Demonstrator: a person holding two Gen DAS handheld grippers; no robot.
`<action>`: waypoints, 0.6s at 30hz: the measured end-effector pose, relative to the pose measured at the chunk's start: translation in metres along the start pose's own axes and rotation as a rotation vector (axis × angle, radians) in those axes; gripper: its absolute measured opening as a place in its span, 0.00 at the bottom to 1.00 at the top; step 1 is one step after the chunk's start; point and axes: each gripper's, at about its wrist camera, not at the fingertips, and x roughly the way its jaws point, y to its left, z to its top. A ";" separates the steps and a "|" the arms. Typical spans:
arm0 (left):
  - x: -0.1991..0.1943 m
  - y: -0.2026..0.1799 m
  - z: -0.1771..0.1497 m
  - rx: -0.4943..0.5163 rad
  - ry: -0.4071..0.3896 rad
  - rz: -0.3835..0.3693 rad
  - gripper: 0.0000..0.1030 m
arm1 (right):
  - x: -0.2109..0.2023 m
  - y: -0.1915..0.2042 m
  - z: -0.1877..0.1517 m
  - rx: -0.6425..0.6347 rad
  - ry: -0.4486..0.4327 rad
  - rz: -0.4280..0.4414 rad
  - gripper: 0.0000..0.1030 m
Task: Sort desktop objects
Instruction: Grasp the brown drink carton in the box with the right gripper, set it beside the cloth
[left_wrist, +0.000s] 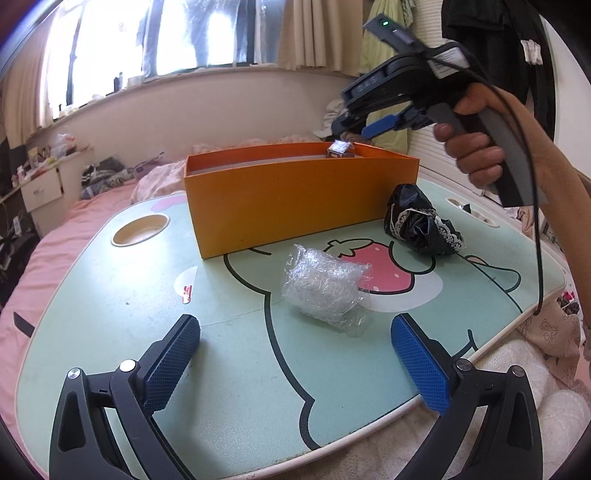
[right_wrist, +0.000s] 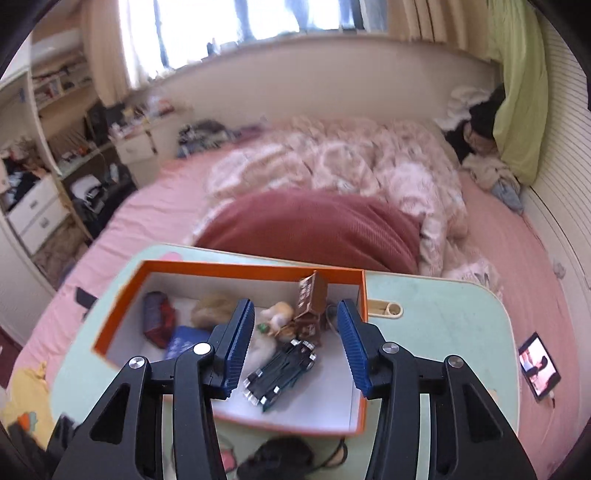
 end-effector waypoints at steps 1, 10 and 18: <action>0.000 0.000 0.000 0.000 0.000 0.000 1.00 | 0.011 0.001 0.002 0.002 0.025 -0.012 0.47; 0.001 -0.002 0.001 0.000 0.000 -0.001 1.00 | 0.026 -0.005 -0.001 0.008 0.008 -0.036 0.18; 0.002 -0.003 0.002 0.001 0.000 -0.002 1.00 | -0.104 0.003 -0.043 0.012 -0.316 0.172 0.18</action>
